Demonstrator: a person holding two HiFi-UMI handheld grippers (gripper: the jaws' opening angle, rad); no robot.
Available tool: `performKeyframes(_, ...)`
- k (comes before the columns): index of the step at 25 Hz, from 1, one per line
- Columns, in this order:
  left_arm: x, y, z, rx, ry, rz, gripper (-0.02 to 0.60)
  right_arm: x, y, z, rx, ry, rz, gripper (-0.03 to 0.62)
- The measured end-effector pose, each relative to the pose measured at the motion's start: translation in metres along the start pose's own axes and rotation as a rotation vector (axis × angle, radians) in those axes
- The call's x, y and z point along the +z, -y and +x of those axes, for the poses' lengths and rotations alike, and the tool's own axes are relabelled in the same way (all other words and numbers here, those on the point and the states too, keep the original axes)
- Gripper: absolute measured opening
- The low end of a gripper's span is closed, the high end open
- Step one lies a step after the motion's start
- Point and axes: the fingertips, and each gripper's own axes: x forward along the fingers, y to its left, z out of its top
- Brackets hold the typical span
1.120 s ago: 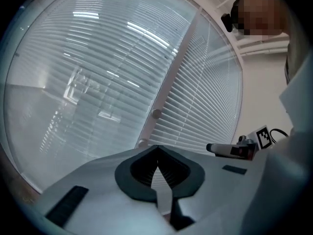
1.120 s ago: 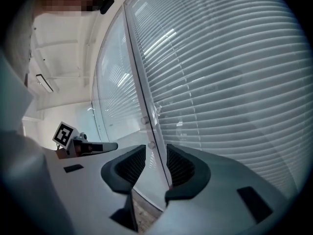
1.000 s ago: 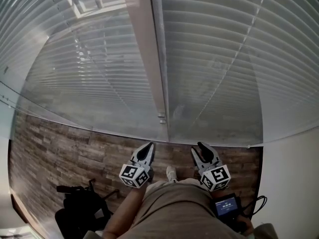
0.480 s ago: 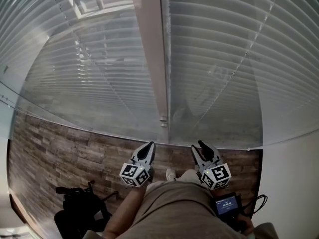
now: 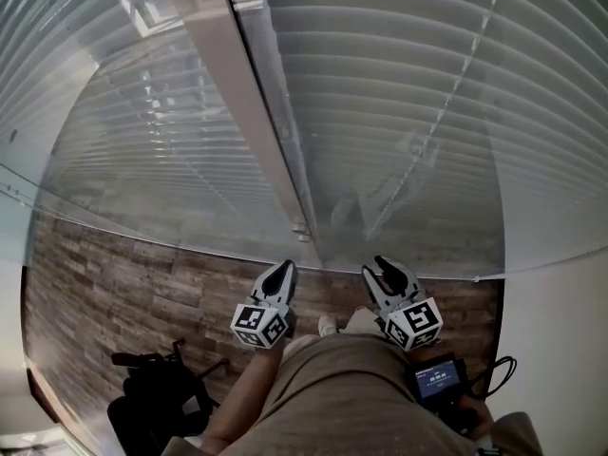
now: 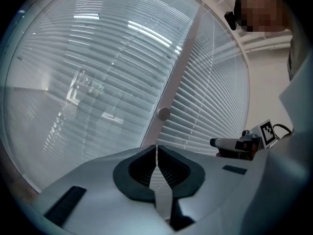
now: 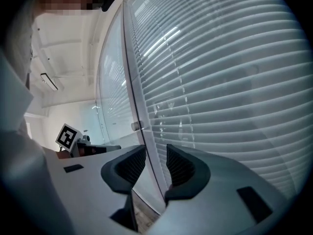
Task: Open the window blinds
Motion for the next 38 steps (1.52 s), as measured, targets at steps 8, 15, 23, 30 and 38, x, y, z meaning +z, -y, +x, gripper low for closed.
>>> performKeyframes(8, 0.005, 0.001, 0.008, 0.075, -0.012, 0.017, 0.018, 0.022, 0.009, 0.003, 0.070, -0.010, -0.039, 0.126)
performKeyframes(15, -0.009, -0.002, 0.005, 0.098, -0.035, 0.034, 0.036, 0.015, 0.009, 0.003, 0.081, -0.009, -0.028, 0.126)
performKeyframes(23, -0.008, 0.002, 0.001, 0.103, -0.046, 0.042, 0.084, 0.020, 0.001, 0.002, 0.110, -0.011, -0.027, 0.126)
performKeyframes(30, -0.020, 0.005, -0.003, 0.097, -0.054, 0.038, 0.093, 0.015, 0.000, 0.000, 0.120, -0.010, -0.020, 0.126)
performKeyframes(38, -0.033, 0.008, -0.003, 0.105, -0.062, 0.057, 0.104, 0.005, 0.004, -0.009, 0.121, 0.000, -0.012, 0.126)
